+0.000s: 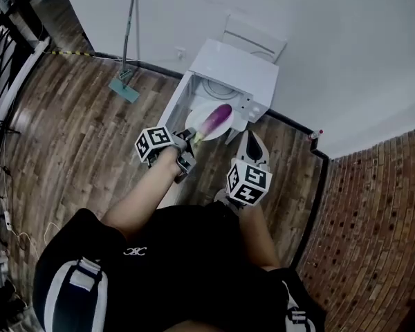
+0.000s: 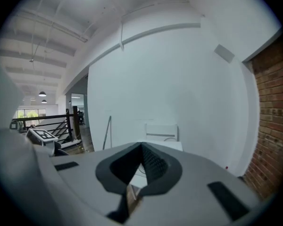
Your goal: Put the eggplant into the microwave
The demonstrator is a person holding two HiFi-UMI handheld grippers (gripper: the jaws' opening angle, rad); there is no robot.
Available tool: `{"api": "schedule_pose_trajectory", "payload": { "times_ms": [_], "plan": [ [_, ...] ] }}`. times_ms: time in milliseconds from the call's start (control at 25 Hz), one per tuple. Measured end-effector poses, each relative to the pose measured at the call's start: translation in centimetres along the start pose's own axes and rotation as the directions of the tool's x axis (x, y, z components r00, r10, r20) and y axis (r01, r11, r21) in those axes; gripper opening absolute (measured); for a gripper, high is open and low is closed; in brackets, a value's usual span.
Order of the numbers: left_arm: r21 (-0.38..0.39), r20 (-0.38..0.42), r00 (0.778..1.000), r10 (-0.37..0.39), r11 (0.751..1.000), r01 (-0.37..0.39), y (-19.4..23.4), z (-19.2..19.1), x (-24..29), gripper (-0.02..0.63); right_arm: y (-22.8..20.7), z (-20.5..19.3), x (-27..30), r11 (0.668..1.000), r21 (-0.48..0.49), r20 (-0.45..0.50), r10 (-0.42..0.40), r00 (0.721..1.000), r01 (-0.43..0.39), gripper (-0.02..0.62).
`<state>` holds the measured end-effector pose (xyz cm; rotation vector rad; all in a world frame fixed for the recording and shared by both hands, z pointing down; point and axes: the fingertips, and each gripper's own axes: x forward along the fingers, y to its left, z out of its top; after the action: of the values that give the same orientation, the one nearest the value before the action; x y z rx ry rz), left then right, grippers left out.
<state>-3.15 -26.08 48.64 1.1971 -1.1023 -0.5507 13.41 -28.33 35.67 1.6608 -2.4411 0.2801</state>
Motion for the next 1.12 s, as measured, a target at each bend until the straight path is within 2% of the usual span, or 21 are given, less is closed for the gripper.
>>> {"api": "schedule_pose_trajectory", "payload": {
  "times_ms": [280,400,520,640,800,960,1120],
  "plan": [
    [-0.052,0.142,0.989,0.032,0.998,-0.025,0.5,0.7,6.2,0.023,-5.6,0.8,7.5,0.986,-0.049,-0.058,0.157,0.986,-0.159,0.005],
    [-0.078,0.185,0.980,0.068,0.996,-0.054,2.2,1.3,8.7,0.023,-6.6,-0.4,11.0,0.974,-0.088,-0.095,0.201,0.975,-0.210,0.005],
    [-0.100,0.193,0.977,0.090,0.992,-0.071,4.8,1.6,11.5,0.023,-6.1,-3.0,14.1,0.964,-0.070,-0.131,0.247,0.960,-0.257,0.005],
    [-0.115,0.202,0.975,0.094,0.991,-0.071,8.5,2.4,15.2,0.023,-5.1,-7.2,17.3,0.950,-0.064,-0.141,0.295,0.945,-0.306,0.005],
    [-0.119,0.242,0.967,0.081,0.991,-0.053,14.6,4.7,20.8,0.023,-4.4,-15.3,21.6,0.931,-0.054,-0.159,0.349,0.923,-0.361,0.005],
    [-0.106,0.285,0.958,0.024,0.994,0.006,19.6,7.5,26.6,0.023,-5.4,-23.9,26.6,0.925,0.002,-0.147,0.377,0.915,-0.381,0.005],
    [-0.065,0.301,0.953,-0.032,0.996,0.054,23.3,9.7,31.5,0.023,-6.4,-30.8,30.2,0.921,-0.003,-0.096,0.387,0.917,-0.389,0.005]
  ]
}}
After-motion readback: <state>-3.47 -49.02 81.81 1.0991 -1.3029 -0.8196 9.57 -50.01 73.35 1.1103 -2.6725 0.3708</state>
